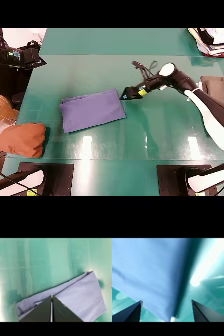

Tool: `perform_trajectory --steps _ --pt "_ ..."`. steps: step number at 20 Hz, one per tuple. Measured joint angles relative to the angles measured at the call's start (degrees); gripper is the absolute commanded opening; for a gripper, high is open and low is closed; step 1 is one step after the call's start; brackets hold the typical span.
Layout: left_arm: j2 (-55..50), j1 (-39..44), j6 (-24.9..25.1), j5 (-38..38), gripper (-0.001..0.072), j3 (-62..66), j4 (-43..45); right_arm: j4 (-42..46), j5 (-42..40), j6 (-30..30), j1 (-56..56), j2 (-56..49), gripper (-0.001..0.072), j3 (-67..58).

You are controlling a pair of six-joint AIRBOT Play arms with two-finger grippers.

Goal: Fold the shirts.

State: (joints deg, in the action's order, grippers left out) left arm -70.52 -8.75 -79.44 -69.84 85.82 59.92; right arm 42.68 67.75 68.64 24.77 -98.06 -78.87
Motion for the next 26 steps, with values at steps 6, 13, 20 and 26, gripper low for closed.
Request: perform_trajectory --steps 6,13,20,26 --pt "-0.1 0.0 0.0 0.3 0.0025 -0.3 -0.6 -7.3 1.2 0.1 2.4 -8.8 0.057 -3.1" --pt "-0.1 0.0 0.0 -0.6 0.0024 -0.4 -0.9 -10.1 1.9 -0.5 10.4 -17.0 0.0016 -14.7" --pt "-0.1 6.4 0.0 -1.2 0.0024 -0.4 -1.0 -2.0 2.9 1.7 2.5 -11.5 0.0015 -20.0" --pt "-0.1 15.8 0.0 1.9 0.0025 -0.4 -1.0 3.7 3.5 3.1 -20.8 -0.6 0.0015 -20.7"
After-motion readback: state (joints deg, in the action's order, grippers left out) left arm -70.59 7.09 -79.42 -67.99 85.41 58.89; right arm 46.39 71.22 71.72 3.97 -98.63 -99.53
